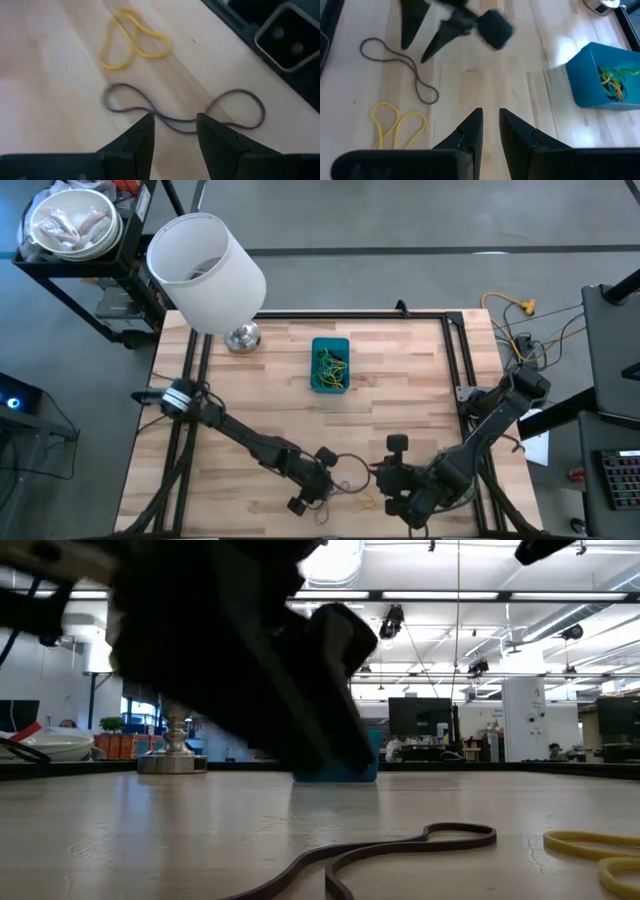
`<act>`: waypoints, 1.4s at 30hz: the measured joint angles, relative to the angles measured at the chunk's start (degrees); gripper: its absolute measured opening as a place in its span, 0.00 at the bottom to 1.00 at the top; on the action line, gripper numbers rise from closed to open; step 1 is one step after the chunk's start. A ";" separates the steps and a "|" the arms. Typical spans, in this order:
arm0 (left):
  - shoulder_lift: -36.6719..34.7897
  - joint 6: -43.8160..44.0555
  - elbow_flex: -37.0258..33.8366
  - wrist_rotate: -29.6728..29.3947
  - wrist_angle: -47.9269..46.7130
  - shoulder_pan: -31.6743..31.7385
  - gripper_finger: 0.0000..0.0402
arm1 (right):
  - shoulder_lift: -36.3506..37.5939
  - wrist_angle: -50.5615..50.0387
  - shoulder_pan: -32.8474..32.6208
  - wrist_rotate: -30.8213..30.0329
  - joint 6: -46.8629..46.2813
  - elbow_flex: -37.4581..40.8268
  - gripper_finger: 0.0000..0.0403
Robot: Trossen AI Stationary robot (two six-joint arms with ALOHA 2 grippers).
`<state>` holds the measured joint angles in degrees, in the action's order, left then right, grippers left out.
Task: Pick and place rubber bands into bin
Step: Put the violet rubber band into the blue bin
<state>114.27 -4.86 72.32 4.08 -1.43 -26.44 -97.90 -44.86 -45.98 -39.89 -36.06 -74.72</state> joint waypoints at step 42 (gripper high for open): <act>0.28 9.59 -1.52 -7.27 -22.47 -0.26 0.32 | 0.34 -2.49 -3.55 -0.26 -10.30 0.15 0.14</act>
<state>114.55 4.73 70.80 -3.19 -23.90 -26.70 -97.56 -47.35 -49.52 -40.15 -46.36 -74.56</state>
